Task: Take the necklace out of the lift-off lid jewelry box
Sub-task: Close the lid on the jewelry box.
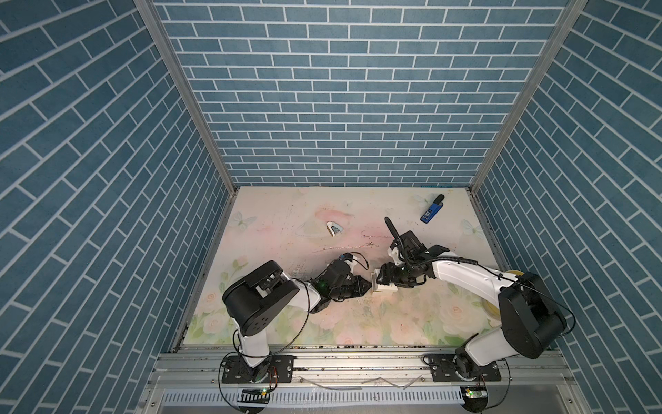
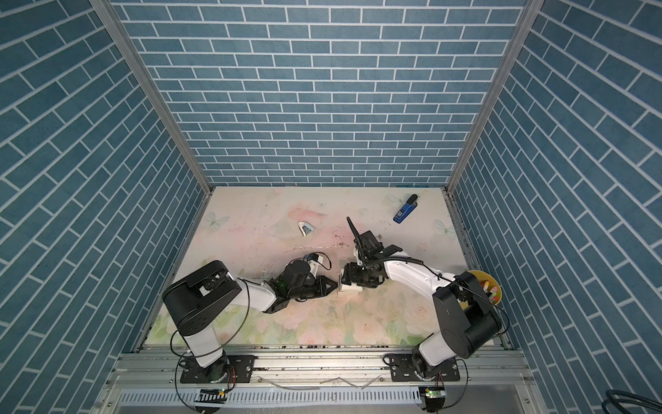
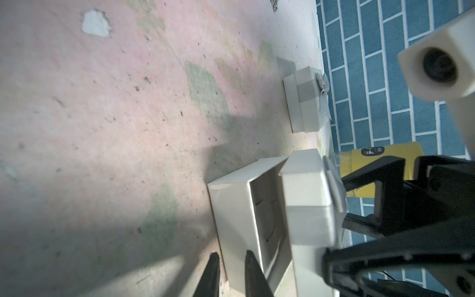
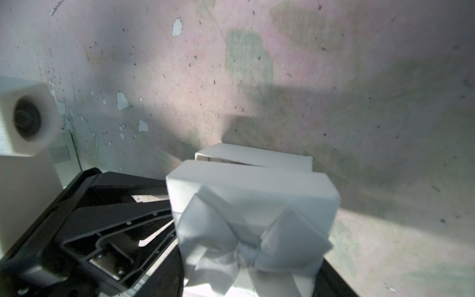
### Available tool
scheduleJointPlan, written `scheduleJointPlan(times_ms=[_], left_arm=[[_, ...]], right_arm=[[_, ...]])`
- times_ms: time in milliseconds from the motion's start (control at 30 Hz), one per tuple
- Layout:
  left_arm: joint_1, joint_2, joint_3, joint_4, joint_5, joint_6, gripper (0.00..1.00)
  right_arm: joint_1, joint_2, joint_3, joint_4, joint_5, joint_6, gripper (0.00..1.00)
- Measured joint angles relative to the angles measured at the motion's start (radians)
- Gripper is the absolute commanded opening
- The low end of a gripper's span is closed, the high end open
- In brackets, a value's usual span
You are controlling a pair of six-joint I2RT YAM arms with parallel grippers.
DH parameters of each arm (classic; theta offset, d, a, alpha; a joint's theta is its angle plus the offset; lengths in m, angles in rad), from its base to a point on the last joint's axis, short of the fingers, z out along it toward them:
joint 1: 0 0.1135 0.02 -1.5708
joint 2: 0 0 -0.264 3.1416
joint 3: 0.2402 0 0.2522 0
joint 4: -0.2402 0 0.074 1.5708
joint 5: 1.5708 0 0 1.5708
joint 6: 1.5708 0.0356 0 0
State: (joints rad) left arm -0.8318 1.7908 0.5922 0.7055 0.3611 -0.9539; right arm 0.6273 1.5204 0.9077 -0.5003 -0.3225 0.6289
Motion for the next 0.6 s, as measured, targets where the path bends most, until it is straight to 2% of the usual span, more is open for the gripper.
scheduleJointPlan(times_ms=[200,433,600], left_arm=[[0.0,0.001,0.0,0.005,0.0,0.0,0.2],[0.0,0.001,-0.001,0.004,-0.005,0.0,0.28],[0.006,-0.003,-0.007,0.006,-0.008,0.0,0.28]], right_arm=[[0.0,0.04,0.0,0.004,-0.008,-0.001,0.65],[-0.001,0.047,0.006,-0.001,-0.011,-0.009,0.65],[-0.002,0.047,0.016,-0.011,-0.011,-0.018,0.66]])
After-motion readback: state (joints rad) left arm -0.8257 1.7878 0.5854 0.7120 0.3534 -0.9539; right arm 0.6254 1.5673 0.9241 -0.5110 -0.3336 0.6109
